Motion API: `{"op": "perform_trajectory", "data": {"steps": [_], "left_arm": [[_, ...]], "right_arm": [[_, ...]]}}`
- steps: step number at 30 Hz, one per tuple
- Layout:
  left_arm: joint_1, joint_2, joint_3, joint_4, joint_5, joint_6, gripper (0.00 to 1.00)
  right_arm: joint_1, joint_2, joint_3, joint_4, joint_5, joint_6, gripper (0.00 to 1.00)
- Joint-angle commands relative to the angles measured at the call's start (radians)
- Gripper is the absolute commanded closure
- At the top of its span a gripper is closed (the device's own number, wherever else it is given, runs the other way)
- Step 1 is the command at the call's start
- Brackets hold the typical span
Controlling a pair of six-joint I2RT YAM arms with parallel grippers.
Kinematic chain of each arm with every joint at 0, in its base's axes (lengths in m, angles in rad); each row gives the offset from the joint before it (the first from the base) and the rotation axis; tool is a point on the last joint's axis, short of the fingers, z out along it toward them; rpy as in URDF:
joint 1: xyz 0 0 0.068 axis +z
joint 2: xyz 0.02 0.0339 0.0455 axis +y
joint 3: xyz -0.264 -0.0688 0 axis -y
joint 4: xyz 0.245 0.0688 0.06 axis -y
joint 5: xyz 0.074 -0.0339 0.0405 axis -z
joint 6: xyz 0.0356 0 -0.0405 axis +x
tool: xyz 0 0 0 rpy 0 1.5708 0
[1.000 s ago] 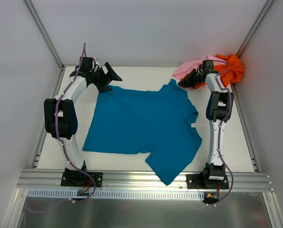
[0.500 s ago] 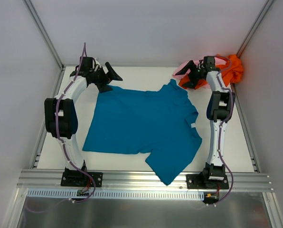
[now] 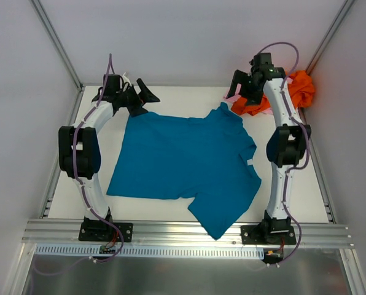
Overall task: Fold and stack the t-shirts
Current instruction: Flatten out the tshirt
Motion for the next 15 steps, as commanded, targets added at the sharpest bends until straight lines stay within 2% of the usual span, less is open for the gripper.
{"op": "perform_trajectory", "data": {"steps": [1, 3, 4, 5, 6, 7, 8, 9, 10, 11, 13, 15], "left_arm": [[0.015, -0.049, 0.006, 0.085, 0.050, 0.019, 0.01], [0.015, -0.058, 0.009, 0.082, 0.048, 0.030, 0.01], [0.018, -0.063, 0.012, 0.081, 0.050, 0.033, 0.01], [0.020, -0.066, 0.011, 0.079, 0.050, 0.036, 0.02], [0.023, -0.075, 0.009, 0.079, 0.048, 0.037, 0.01], [0.027, -0.077, 0.011, 0.079, 0.050, 0.036, 0.01], [0.037, -0.082, 0.009, 0.079, 0.051, 0.034, 0.01], [0.041, -0.091, 0.008, 0.079, 0.051, 0.037, 0.01], [0.049, -0.097, 0.002, 0.081, 0.050, 0.040, 0.01], [0.049, -0.103, 0.002, 0.073, 0.050, 0.043, 0.01], [0.049, -0.123, -0.012, 0.065, 0.039, 0.060, 0.01], [0.049, -0.149, -0.027, 0.067, 0.030, 0.066, 0.01]], "right_arm": [[-0.010, -0.273, -0.041, -0.125, 0.241, -0.153, 0.00], [-0.010, -0.402, -0.113, -0.119, 0.410, -0.123, 0.01], [-0.018, -0.448, -0.225, -0.109, 0.476, -0.040, 0.01], [-0.077, -0.496, -0.300, -0.071, 0.465, 0.032, 0.01], [-0.123, -0.546, -0.392, -0.009, 0.275, 0.093, 0.01], [-0.207, -0.638, -0.481, 0.060, 0.156, 0.100, 0.01], [-0.233, -0.677, -0.626, 0.195, 0.012, 0.106, 0.00], [-0.234, -0.698, -0.643, 0.213, 0.032, 0.090, 0.00], [-0.198, -0.683, -0.616, 0.122, 0.090, 0.007, 0.00], [-0.169, -0.644, -0.466, 0.041, 0.142, -0.051, 0.00], [-0.095, -0.511, -0.305, -0.126, 0.334, -0.189, 0.01], [-0.074, -0.479, -0.244, -0.125, 0.374, -0.187, 0.00]]}}
